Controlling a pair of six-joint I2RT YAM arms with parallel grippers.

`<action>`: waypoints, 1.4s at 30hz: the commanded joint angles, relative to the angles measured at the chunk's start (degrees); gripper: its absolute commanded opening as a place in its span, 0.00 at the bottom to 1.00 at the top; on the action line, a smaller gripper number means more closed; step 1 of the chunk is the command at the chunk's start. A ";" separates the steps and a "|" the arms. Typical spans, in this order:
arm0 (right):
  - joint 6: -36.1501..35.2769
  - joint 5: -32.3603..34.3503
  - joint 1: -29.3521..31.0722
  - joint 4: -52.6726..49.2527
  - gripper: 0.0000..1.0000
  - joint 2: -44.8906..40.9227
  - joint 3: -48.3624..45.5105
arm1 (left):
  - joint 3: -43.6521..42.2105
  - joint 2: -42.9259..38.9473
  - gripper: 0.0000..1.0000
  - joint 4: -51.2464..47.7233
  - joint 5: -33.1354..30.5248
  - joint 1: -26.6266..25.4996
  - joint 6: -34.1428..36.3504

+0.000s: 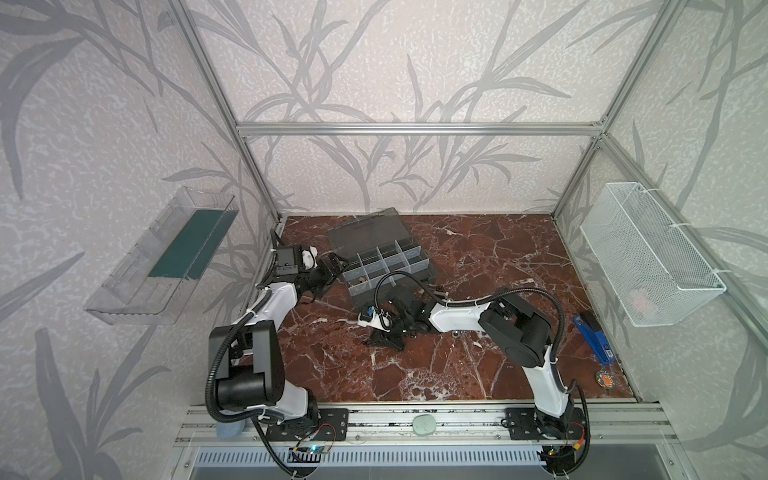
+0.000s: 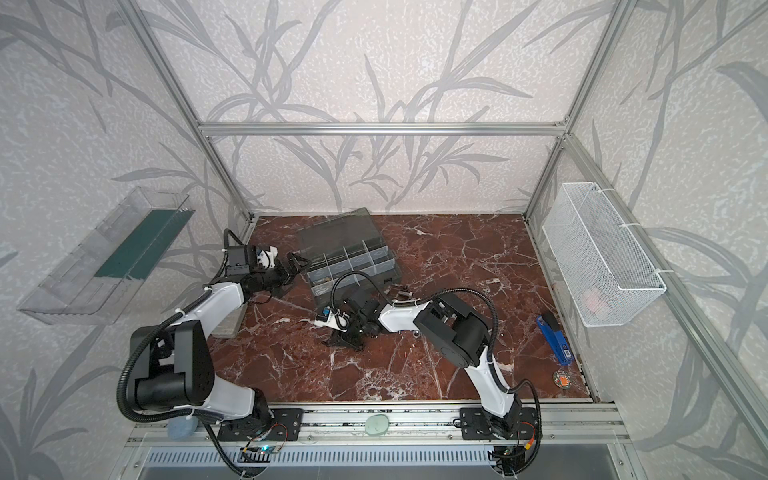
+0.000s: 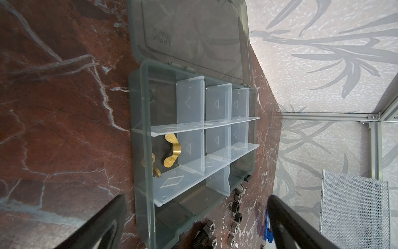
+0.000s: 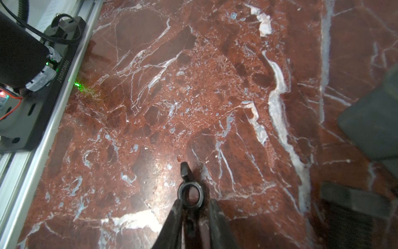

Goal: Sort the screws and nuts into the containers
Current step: 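Lower the right gripper and close it on the black wing nut, then lift the black wing nut and carry it over the organizer box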

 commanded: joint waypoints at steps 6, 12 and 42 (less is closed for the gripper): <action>2.12 0.52 -0.60 1.37 0.08 -0.37 -1.47 | -0.76 -0.91 1.00 -0.28 0.66 0.38 0.38; 3.02 -0.45 -1.63 3.91 0.00 -3.51 -3.47 | -0.75 -0.92 0.99 -0.39 0.52 0.36 0.51; -1.58 25.67 -8.55 -10.31 0.00 -0.99 20.95 | -1.29 -0.92 0.99 0.50 1.31 0.34 0.22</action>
